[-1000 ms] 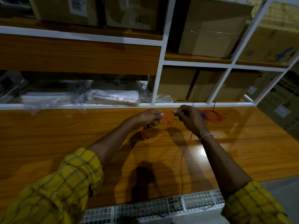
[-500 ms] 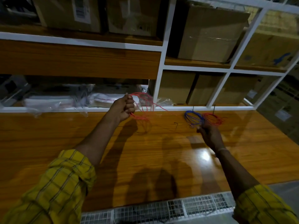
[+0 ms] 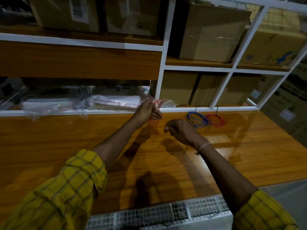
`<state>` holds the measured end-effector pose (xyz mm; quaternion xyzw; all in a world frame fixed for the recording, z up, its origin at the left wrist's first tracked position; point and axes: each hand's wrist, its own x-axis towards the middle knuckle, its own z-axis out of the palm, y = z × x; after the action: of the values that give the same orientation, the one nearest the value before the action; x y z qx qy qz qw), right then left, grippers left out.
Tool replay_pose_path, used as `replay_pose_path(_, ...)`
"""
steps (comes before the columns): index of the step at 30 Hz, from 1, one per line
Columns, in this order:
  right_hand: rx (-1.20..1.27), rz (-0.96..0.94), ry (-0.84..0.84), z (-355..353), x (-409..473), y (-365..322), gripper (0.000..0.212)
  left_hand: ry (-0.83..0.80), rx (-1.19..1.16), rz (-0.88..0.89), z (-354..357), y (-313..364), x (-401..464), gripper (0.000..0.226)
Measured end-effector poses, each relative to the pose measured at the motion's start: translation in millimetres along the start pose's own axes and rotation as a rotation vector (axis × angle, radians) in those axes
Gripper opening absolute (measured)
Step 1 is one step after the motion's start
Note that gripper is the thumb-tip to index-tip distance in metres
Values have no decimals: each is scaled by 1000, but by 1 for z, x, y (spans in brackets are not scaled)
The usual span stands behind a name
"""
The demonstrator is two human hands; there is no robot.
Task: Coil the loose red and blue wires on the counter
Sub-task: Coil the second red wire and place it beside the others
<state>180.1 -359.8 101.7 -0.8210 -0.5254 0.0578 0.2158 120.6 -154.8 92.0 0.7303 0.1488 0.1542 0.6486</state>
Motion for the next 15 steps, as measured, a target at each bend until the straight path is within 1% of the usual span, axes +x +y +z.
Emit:
replay_pose_path(2,53,30,172,-13,6,-2,23,-102,114,8,7,-5,-4,35)
replay_pose_path(4,84,97,287,-24,10,5,25,-193,146,-9,12,-7,-10,38)
replay_pose_path(7,118,183,320,-34,9,20,30,-274,124,-121,12,5,-16,36)
replay_pose_path(9,157,207,314,-35,4,35,32,-331,141,-130,7,11,-16,35)
replay_pose_path(11,210,212,346,-37,-3,50,30,-380,133,-128,-2,16,-17,34)
replay_pose_path(13,198,223,381,-40,-10,64,29,-410,22,-136,-13,20,-16,34)
replay_pose_path(15,174,254,403,-38,-17,78,28,-387,-173,-150,-22,23,-14,34)
